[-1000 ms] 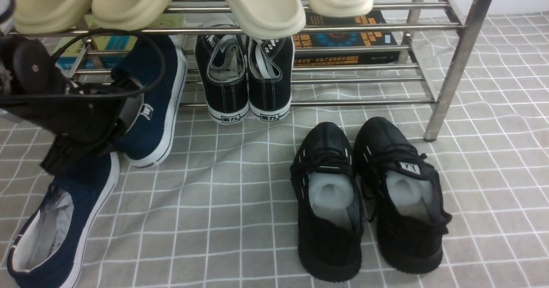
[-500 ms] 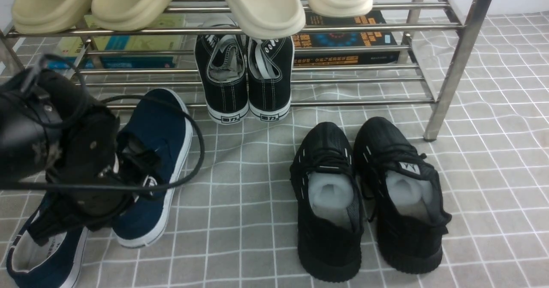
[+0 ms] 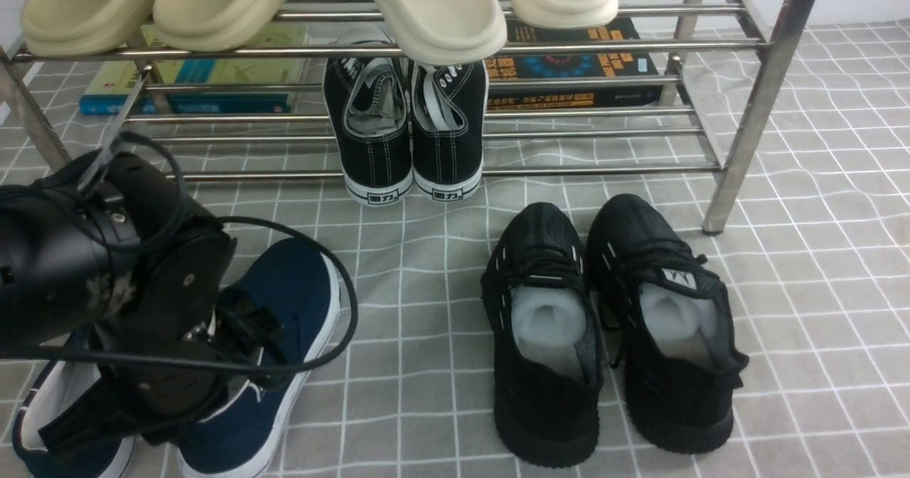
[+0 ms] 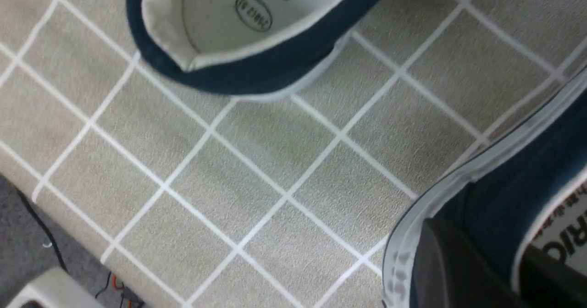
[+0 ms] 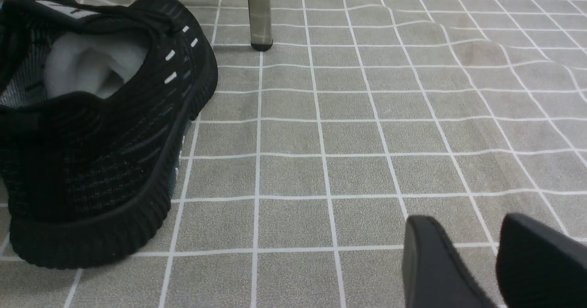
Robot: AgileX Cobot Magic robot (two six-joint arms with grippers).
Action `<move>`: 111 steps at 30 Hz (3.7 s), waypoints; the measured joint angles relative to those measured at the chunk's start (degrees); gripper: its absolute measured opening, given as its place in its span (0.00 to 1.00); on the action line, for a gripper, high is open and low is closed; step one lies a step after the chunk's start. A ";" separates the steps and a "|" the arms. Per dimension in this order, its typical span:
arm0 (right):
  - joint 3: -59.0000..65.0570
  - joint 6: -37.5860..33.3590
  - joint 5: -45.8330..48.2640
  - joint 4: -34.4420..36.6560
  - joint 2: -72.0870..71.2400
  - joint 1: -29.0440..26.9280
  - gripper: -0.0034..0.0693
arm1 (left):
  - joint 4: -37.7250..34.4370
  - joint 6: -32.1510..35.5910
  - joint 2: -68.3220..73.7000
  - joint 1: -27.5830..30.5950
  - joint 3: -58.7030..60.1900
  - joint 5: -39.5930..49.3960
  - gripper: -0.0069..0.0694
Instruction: Take the shoes off the shelf with your hand from the grey coffee tablecloth.
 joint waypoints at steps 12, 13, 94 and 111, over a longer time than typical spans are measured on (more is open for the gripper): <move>0.00 0.00 0.00 0.05 0.00 -0.03 0.38 | -1.02 0.23 0.00 0.00 0.00 -1.16 0.15; 0.00 0.00 0.00 0.05 0.00 -0.03 0.38 | -0.95 0.23 0.00 0.00 0.00 -1.16 0.15; 0.00 0.00 0.00 0.00 0.00 -0.03 0.38 | -21.95 62.35 -59.75 0.76 26.31 -31.31 0.14; 0.00 0.00 0.00 0.00 0.00 0.00 0.38 | -14.08 66.90 -79.06 28.80 50.25 -40.84 0.16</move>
